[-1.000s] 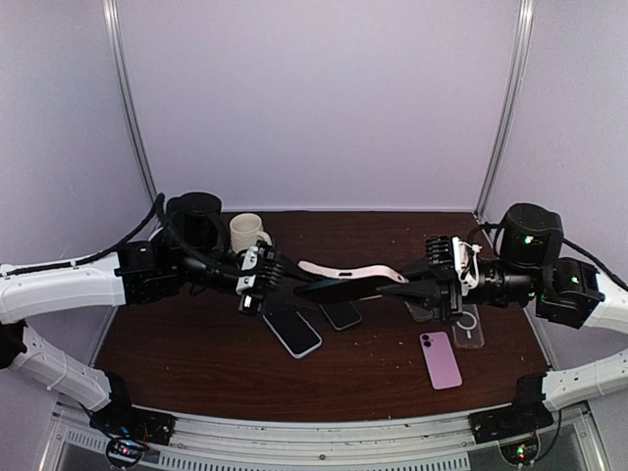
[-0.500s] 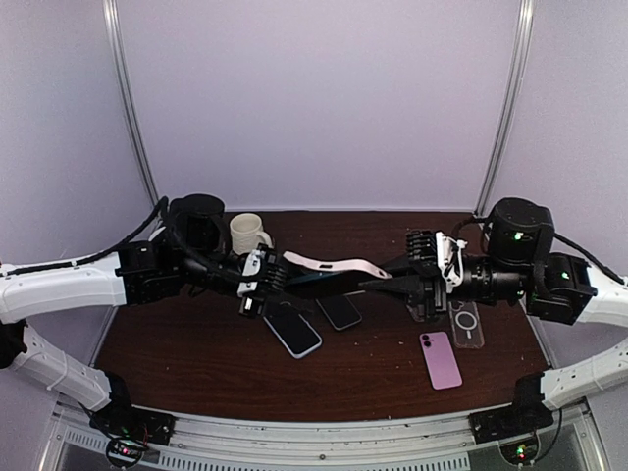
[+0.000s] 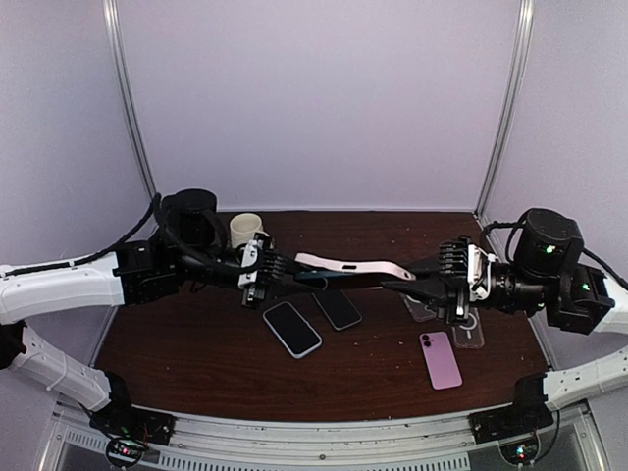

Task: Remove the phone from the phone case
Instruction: Pass from the right arm to the left

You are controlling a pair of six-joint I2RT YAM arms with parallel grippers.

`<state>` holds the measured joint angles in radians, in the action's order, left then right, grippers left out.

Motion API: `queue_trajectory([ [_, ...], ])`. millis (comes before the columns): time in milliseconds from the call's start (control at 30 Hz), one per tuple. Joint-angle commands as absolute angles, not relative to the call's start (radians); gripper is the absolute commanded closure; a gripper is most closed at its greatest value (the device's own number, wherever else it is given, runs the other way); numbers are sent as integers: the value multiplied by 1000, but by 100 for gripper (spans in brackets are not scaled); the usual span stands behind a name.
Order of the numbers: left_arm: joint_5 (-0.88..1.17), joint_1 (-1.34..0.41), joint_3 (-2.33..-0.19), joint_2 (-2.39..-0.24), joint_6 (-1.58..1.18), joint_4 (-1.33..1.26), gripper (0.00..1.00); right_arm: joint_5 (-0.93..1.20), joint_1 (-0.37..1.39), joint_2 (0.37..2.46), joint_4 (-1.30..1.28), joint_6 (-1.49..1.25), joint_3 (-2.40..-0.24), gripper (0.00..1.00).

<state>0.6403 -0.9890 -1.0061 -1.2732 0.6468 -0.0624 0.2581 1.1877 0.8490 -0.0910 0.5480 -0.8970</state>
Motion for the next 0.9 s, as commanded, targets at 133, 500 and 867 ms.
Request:
queue_trajectory([
  [133,652,-983,-1009,-1251,619,-130,88,225,1193,827,25,568,-890,100],
  [500,634,-983,-1000,-1240,623,-160,100,239,1193,828,38,538,-860,100],
  [867,479,-983,-964,-1183,789,-120,100,242,1192,806,-75,452,-837,45],
])
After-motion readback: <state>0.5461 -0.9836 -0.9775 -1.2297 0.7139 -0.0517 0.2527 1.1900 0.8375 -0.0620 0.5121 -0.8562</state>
